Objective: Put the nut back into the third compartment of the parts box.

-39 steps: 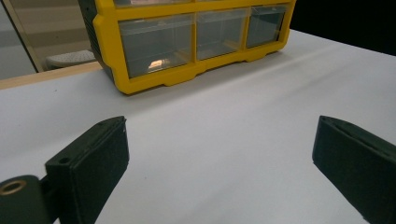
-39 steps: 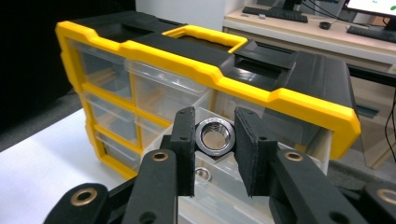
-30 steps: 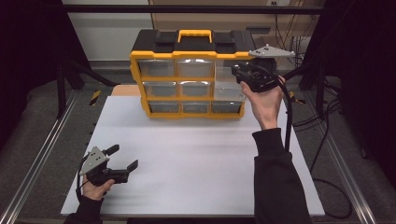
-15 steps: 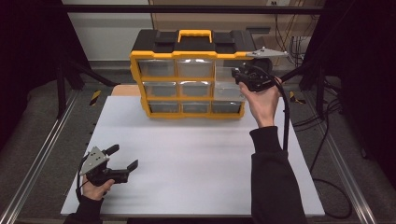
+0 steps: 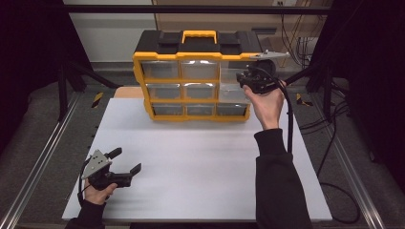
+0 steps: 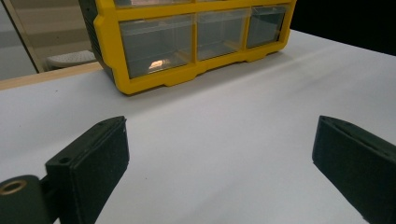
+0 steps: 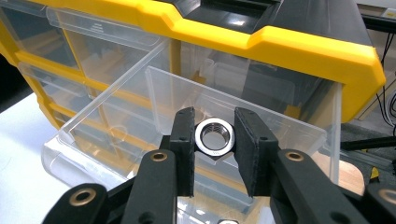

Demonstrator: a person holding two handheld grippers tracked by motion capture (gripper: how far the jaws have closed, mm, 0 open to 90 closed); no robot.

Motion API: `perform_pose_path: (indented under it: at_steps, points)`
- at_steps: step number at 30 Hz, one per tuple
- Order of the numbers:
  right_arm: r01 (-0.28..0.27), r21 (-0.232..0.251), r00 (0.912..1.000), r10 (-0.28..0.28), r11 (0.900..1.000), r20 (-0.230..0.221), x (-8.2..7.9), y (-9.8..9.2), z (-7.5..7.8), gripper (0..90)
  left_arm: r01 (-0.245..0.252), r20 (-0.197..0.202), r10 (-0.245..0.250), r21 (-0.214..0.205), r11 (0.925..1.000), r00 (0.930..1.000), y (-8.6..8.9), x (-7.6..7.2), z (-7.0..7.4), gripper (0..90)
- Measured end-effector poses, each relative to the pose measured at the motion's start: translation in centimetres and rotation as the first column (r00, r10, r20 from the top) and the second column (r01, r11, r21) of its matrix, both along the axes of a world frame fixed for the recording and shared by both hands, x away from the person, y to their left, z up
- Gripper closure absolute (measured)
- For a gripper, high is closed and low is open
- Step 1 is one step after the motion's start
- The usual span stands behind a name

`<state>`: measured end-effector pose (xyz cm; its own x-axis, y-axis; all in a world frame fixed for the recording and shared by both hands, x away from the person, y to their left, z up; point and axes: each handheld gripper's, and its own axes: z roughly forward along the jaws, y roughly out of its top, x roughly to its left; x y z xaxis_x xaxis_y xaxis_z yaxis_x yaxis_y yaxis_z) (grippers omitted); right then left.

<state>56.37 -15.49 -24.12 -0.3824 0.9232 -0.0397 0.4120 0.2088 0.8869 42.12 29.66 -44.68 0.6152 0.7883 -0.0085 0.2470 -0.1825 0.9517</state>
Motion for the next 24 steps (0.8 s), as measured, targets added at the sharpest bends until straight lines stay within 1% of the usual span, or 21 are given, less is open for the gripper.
perform_pose_path:
  at_steps: [2,6,8,11,13,14,16,17,19,21,24]
  points:
    - [-0.003,0.003,1.0,0.003,1.0,0.005,0.0,0.0,0.0,67.0,-0.001,-0.001,0.001,-0.001,1.0,1.0,0.0,0.0,0.0,3.7]
    - [-0.013,0.008,0.9992,0.012,0.9999,0.039,-0.5,-0.2,0.4,61.6,0.0,0.0,0.0,0.0,1.0,1.0,0.0,0.0,0.0,3.7]
    - [-0.024,0.024,0.9977,0.023,0.9994,0.065,-0.9,-0.4,0.7,56.0,-0.001,-0.001,0.001,0.0,1.0,1.0,0.0,0.0,0.0,3.7]
    - [-0.041,0.042,0.9935,0.036,0.9983,0.108,-1.8,-0.5,1.0,43.7,-0.001,0.0,0.001,-0.001,1.0,1.0,0.0,0.0,0.0,3.7]
    - [-0.051,0.055,0.9897,0.043,0.9971,0.137,-2.5,-0.6,1.2,34.2,0.0,0.0,0.0,0.001,1.0,1.0,0.0,0.0,0.0,3.7]
    - [-0.053,0.061,0.9866,0.043,0.9967,0.157,-3.1,-0.6,1.3,27.8,0.0,0.0,0.0,0.001,1.0,1.0,0.0,0.0,0.0,3.7]
    - [-0.057,0.069,0.9826,0.043,0.996,0.18,-3.7,-0.6,1.3,23.1,0.0,0.0,0.0,0.001,1.0,1.0,0.0,0.0,0.0,3.7]
    - [-0.067,0.073,0.9791,0.051,0.9951,0.197,-4.1,-0.6,1.2,20.6,0.0,0.001,0.0,0.001,1.0,1.0,0.0,0.0,0.0,3.7]
    - [-0.092,0.083,0.975,0.073,0.9923,0.21,-4.8,-0.7,1.1,17.1,-0.001,0.001,0.001,0.001,1.0,1.0,0.0,0.0,0.0,3.7]
    - [-0.107,0.079,0.9707,0.087,0.9912,0.224,-5.6,-0.6,0.8,15.1,-0.001,0.001,0.001,0.0,1.0,1.0,0.0,0.0,0.0,3.7]
    - [-0.132,0.086,0.9645,0.108,0.9876,0.241,-6.8,-0.7,0.2,10.9,-0.001,0.002,0.001,0.001,1.0,1.0,0.0,0.0,0.0,3.7]
